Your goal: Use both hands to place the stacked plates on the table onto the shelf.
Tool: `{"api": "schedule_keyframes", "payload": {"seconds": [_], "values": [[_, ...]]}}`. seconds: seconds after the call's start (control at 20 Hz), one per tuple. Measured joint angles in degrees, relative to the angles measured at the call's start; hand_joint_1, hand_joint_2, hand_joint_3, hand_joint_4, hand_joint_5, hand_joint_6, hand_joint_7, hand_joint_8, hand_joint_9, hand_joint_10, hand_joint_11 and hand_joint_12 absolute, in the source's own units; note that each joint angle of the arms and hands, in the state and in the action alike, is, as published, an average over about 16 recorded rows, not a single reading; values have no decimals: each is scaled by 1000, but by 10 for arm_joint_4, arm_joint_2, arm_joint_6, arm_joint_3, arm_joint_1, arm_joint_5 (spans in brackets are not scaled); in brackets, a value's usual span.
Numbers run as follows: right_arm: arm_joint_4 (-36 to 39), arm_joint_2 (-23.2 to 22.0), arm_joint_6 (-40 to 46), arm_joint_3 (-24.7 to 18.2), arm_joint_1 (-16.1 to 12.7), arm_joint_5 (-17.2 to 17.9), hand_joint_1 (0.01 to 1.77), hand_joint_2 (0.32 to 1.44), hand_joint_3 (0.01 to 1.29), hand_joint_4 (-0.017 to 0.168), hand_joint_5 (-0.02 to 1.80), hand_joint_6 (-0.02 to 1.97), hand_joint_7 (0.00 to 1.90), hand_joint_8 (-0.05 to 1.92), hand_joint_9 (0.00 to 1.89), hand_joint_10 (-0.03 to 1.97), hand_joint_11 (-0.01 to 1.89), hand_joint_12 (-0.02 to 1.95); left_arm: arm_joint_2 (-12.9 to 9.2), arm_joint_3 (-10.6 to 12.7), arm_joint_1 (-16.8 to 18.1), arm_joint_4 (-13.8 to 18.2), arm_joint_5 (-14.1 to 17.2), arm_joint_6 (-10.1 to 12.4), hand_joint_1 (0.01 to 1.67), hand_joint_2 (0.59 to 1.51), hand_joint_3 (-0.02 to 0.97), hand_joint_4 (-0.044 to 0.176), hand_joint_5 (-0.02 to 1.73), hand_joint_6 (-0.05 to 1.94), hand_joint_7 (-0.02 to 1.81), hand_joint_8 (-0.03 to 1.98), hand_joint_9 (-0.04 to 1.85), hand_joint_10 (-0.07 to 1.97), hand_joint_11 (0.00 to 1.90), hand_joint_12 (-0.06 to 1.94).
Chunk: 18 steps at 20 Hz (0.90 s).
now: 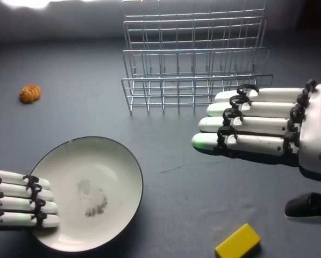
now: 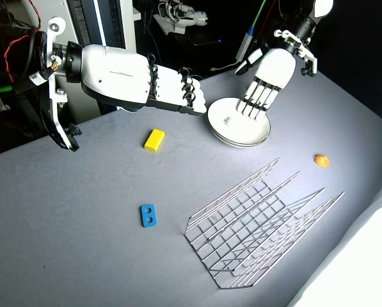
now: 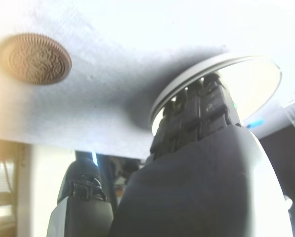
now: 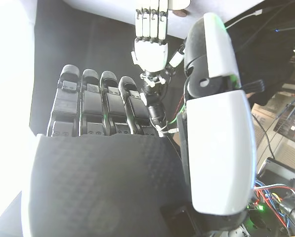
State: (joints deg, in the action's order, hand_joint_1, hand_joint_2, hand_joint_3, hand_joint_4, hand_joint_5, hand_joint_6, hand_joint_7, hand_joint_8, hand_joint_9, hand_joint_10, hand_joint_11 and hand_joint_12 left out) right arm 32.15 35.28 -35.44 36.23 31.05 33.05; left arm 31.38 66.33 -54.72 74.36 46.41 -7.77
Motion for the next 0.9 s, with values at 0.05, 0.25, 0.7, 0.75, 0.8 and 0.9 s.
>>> {"api": "schedule_keyframes", "payload": {"seconds": [0.05, 0.25, 0.7, 0.75, 0.8, 0.9], "values": [[0, 0, -1, 0, 0, 0, 1102, 1011, 19, 0, 21, 19, 21, 14, 14, 5, 25, 14, 0, -6, -2, -5, -3, 0, 14, 1120, 14, -4, -3, -21, 4, -16, 8, 3, 15, -8], [-1, 2, -8, -1, 2, -1, 1113, 1000, 19, 0, 21, 19, 21, 14, 14, 4, 28, 14, 1, -30, -10, -30, -15, 0, 13, 1121, 14, -4, -7, -22, -1, -18, 3, 3, 15, 0], [-7, 31, -65, 2, 7, -6, 1141, 1002, 20, 0, 21, 19, 21, 14, 15, 5, 27, 94, 13, -80, -9, -88, -44, 1, 13, 1123, 14, -5, -7, -25, -2, -19, 1, -4, 14, 10], [-11, 38, -77, 3, 7, -7, 1141, 1006, 20, 0, 22, 19, 21, 14, 15, 5, 25, 104, 14, -84, -9, -94, -47, 1, 13, 1124, 14, -6, -7, -25, -3, -20, 0, -5, 14, 9], [-15, 46, -90, 4, 7, -7, 1141, 1009, 20, 0, 22, 19, 21, 14, 15, 5, 24, 119, 16, -88, -8, -99, -51, 1, 13, 1124, 14, -6, -7, -26, -3, -20, 0, -7, 14, 8], [-23, 65, -117, 8, 5, -9, 1139, 1016, 20, 0, 22, 19, 21, 15, 15, 5, 22, 154, 18, -95, -6, -109, -57, 1, 13, 1126, 14, -7, -7, -26, -4, -20, -3, -10, 14, 5]]}}
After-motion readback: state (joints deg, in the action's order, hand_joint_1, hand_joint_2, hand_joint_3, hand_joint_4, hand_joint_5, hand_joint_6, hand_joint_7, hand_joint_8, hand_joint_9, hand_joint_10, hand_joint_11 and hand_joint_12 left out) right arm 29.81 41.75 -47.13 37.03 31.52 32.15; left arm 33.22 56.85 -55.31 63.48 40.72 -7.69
